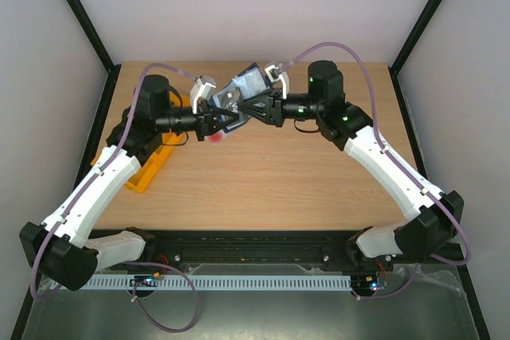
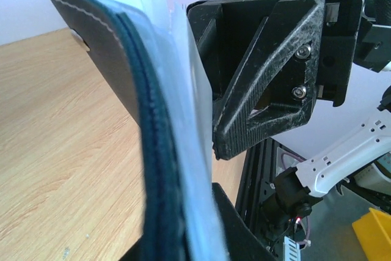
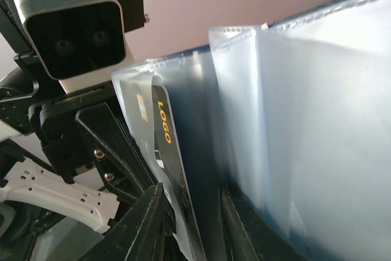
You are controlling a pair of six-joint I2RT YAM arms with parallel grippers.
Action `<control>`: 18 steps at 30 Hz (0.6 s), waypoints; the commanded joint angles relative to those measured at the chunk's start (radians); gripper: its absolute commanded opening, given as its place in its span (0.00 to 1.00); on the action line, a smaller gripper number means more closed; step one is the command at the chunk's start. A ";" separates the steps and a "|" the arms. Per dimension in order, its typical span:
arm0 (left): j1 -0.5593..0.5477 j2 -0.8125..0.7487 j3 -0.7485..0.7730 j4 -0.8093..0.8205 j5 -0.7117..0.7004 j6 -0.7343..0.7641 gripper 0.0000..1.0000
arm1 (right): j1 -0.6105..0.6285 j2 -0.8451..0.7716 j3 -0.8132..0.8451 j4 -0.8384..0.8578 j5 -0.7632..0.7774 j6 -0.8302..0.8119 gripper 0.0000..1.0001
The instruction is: Take the credit cards out of the card holder
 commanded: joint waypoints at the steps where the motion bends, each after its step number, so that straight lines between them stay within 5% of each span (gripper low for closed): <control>1: 0.001 -0.047 0.000 0.082 0.072 0.041 0.02 | -0.008 -0.032 0.004 -0.090 0.004 -0.095 0.26; 9: 0.001 -0.043 -0.006 0.112 0.094 0.044 0.02 | -0.008 0.005 0.039 -0.170 -0.064 -0.129 0.25; 18: -0.002 -0.038 -0.034 0.198 0.117 -0.007 0.02 | -0.008 0.041 0.056 -0.093 -0.096 -0.057 0.10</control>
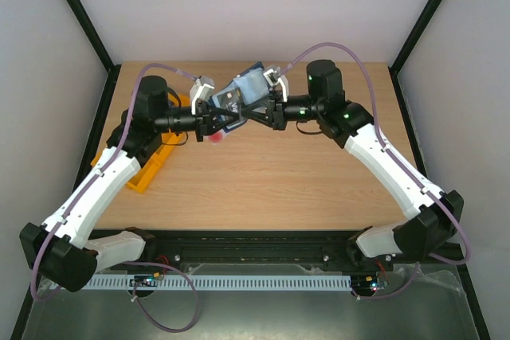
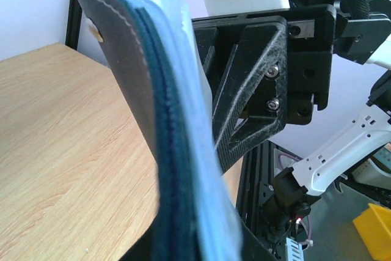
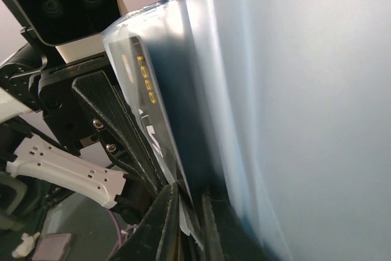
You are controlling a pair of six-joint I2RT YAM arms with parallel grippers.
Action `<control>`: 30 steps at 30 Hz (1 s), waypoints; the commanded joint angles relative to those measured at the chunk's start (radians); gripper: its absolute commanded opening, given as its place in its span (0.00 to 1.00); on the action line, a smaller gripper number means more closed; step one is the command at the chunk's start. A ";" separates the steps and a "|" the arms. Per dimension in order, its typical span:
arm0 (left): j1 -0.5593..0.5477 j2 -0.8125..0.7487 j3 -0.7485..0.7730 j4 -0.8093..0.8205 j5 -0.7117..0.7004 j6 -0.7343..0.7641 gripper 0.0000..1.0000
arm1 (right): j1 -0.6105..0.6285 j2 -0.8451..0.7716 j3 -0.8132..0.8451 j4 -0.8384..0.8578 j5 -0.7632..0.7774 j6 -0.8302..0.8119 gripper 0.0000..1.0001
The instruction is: Take the credit cards out of the card holder
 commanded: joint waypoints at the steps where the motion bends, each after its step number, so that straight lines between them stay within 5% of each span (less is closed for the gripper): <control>1: -0.010 -0.024 -0.012 0.146 0.079 -0.031 0.02 | -0.005 0.040 0.032 0.045 -0.066 0.052 0.07; 14: -0.010 -0.021 -0.038 0.192 0.076 -0.098 0.19 | -0.052 -0.020 -0.031 0.126 -0.073 0.081 0.01; 30: -0.002 -0.029 -0.046 0.174 0.069 -0.096 0.20 | -0.097 -0.044 -0.031 0.029 -0.035 0.026 0.01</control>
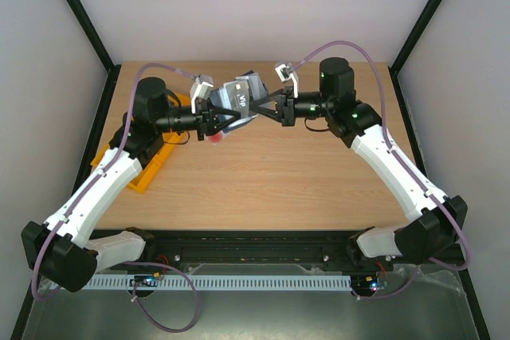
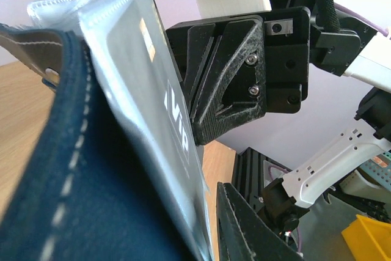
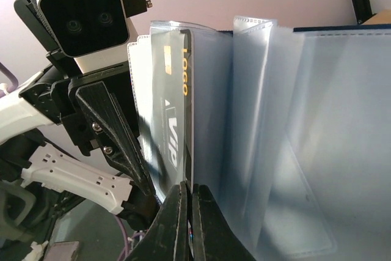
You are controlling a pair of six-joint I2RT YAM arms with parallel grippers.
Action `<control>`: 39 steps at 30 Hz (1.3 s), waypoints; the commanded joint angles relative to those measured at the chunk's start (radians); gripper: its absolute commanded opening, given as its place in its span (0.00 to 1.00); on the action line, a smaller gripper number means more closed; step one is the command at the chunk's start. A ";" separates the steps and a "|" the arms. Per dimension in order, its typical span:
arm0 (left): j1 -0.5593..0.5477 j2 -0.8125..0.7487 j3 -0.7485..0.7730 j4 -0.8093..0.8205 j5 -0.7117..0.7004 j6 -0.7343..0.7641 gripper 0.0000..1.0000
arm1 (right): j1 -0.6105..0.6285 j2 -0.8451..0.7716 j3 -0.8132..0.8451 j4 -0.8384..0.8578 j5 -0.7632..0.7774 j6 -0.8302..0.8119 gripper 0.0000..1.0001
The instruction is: Take the credit cards out of the card holder
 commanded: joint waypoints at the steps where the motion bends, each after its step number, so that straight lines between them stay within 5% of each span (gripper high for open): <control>1: -0.003 -0.029 -0.006 0.041 0.046 0.002 0.20 | -0.021 -0.026 -0.003 -0.045 0.059 -0.039 0.02; 14: -0.001 -0.029 -0.007 0.027 0.044 0.007 0.03 | -0.084 -0.046 -0.016 -0.134 0.086 -0.091 0.02; 30: 0.012 -0.008 -0.130 -0.003 -0.244 -0.065 0.02 | -0.150 -0.103 -0.072 -0.150 0.233 -0.056 0.02; 39: -0.065 0.175 -0.205 0.183 -0.271 -0.133 0.02 | -0.151 -0.122 -0.068 -0.251 0.398 -0.019 0.02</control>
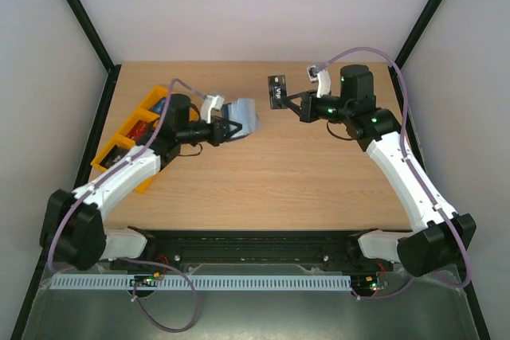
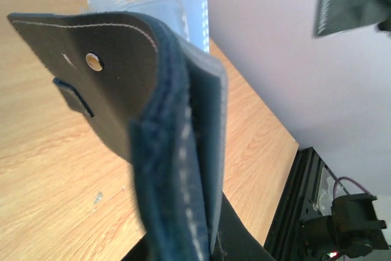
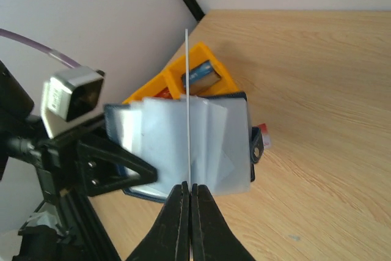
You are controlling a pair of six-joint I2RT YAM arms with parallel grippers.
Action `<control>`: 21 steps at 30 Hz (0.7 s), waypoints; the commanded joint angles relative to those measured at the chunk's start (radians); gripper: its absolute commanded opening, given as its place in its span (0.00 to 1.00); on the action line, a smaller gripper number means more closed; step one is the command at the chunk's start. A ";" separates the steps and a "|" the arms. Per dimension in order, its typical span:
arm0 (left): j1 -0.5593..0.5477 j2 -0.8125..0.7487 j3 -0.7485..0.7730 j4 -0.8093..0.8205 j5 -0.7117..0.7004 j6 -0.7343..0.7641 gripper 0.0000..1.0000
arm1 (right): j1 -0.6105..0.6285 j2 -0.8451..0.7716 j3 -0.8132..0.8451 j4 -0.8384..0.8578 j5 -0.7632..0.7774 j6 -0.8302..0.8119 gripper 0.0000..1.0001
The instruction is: Take the credit cards out of the card holder
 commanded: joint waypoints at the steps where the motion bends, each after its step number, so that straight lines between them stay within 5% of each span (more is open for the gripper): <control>1: -0.085 0.097 -0.012 0.161 -0.017 -0.021 0.02 | -0.005 -0.042 -0.009 -0.061 0.081 0.034 0.02; 8: -0.264 0.301 0.133 0.183 0.147 0.095 0.02 | -0.005 -0.111 -0.059 -0.090 0.128 0.047 0.02; 17: -0.233 0.461 0.021 0.105 0.057 0.260 0.02 | -0.005 -0.122 -0.072 -0.110 0.147 0.054 0.01; 21: -0.175 0.531 0.026 0.080 0.056 0.254 0.13 | -0.005 -0.101 -0.059 -0.108 0.140 0.054 0.02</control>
